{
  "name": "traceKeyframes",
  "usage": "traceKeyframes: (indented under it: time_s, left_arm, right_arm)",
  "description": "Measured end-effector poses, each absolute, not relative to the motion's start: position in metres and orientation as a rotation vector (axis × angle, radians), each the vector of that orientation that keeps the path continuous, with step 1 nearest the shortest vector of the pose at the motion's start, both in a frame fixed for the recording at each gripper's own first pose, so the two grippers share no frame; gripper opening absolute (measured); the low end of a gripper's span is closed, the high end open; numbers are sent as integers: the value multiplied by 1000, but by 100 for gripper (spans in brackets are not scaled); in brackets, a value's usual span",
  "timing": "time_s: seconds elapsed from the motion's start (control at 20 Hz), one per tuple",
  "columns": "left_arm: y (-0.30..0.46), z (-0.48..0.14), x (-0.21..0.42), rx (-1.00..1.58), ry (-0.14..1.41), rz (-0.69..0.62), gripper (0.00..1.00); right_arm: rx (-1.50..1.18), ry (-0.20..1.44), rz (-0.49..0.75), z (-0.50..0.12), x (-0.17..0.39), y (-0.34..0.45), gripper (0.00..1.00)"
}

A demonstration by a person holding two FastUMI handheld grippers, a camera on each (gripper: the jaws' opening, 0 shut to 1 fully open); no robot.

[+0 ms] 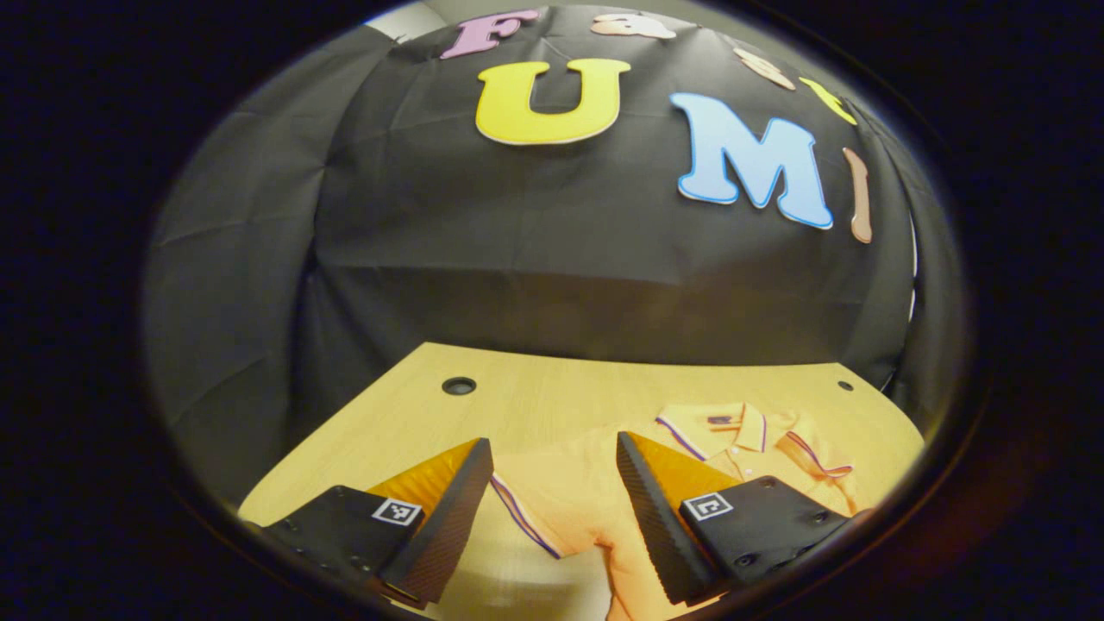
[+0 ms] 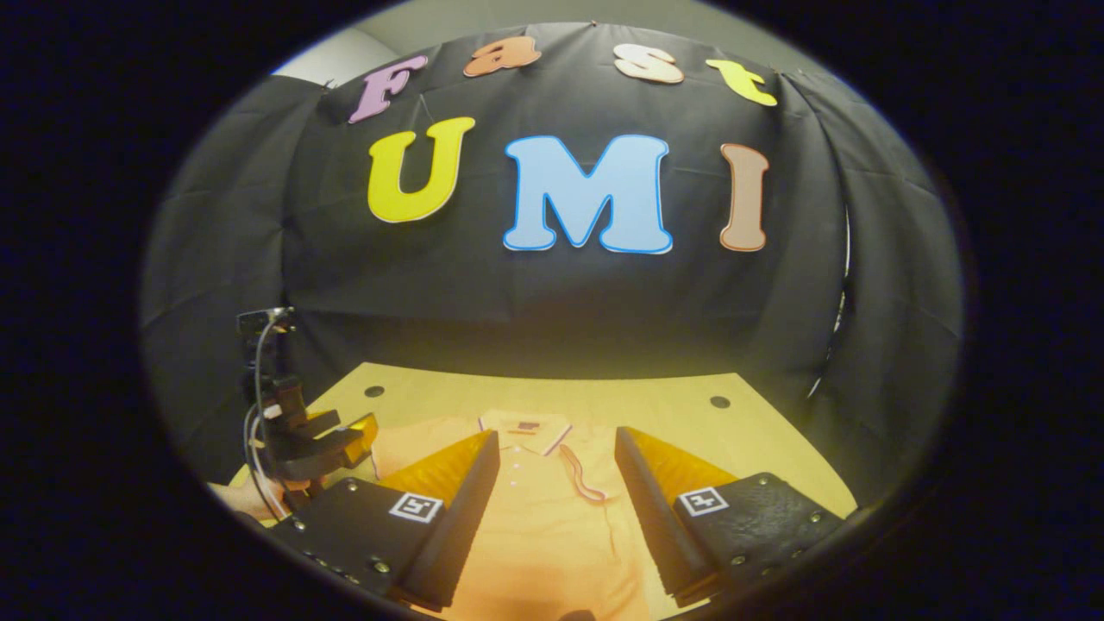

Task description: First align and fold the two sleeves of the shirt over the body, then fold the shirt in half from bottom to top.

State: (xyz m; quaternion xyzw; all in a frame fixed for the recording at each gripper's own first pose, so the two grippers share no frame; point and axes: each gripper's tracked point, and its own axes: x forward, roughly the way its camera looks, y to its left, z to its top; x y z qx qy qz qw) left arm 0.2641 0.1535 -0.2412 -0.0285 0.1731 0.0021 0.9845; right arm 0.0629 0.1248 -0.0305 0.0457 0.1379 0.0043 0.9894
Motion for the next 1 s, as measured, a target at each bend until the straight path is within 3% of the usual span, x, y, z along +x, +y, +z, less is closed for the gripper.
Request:
traceKeyframes:
  time_s: [0.45, 1.0]
  left_arm:
    - [191, -330, 317, -94, 493, 105, 94]
    - [188, -362, 336, -30, 606, 90, 94]
  right_arm:
    - [93, 300, 24, -22, 40, 129, 84]
    - [134, 345, 28, -33, 41, 130, 84]
